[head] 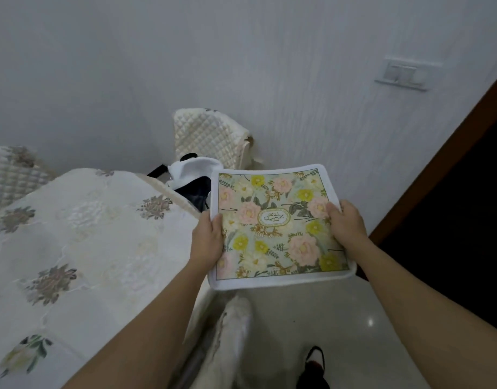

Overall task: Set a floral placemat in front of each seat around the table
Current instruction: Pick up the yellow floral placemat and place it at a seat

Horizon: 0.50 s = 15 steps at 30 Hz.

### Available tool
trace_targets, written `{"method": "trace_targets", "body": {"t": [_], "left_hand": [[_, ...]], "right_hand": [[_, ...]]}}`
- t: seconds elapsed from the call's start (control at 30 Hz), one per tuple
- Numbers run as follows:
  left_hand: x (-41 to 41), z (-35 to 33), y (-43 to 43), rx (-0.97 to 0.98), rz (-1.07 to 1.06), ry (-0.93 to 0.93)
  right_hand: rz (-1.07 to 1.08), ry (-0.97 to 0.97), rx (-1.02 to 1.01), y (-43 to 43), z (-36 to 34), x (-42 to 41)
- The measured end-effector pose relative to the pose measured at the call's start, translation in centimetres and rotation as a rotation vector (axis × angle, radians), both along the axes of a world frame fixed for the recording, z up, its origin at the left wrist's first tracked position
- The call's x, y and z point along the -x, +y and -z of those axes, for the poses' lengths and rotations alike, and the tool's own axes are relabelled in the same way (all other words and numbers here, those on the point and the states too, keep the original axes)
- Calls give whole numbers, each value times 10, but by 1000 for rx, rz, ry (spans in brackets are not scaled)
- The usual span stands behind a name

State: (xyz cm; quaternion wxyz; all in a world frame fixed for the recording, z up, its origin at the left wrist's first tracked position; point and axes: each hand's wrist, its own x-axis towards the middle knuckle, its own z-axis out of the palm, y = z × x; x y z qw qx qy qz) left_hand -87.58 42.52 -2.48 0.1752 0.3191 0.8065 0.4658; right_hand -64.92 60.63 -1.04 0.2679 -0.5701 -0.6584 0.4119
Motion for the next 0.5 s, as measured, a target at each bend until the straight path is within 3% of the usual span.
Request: {"method": "trace_targets", "body": {"t": [0.3,0.5], "left_hand": [[-28,0,130,36,-122,16],[-20,-7,157,45,-249,37]], "right_hand": [[-95,1,43,150,10,-8],[-226,0,39,202,5,28]]}}
